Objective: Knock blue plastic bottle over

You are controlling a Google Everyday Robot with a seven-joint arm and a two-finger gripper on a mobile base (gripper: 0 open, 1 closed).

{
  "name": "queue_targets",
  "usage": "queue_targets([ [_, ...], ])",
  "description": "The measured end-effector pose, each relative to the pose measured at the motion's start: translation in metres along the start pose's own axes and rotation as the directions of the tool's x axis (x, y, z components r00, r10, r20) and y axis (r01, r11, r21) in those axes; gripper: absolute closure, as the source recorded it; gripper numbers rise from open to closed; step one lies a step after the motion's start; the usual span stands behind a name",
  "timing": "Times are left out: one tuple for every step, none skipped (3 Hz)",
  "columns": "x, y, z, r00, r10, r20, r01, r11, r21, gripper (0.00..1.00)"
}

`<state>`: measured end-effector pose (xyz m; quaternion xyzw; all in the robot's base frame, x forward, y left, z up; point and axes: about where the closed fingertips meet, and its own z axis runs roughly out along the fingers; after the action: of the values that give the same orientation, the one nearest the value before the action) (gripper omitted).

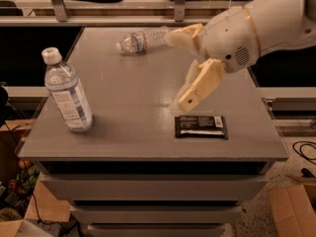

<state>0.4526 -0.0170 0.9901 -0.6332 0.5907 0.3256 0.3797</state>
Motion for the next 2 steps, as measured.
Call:
queue_targets([
  [0.011,-0.009,0.038,0.989,0.027,0.148,-0.026,0.9996,-0.007,0.00],
  [0.009,-0.019,0.079,0.950,0.047,0.307,-0.041,0.9988,-0.026,0.00],
])
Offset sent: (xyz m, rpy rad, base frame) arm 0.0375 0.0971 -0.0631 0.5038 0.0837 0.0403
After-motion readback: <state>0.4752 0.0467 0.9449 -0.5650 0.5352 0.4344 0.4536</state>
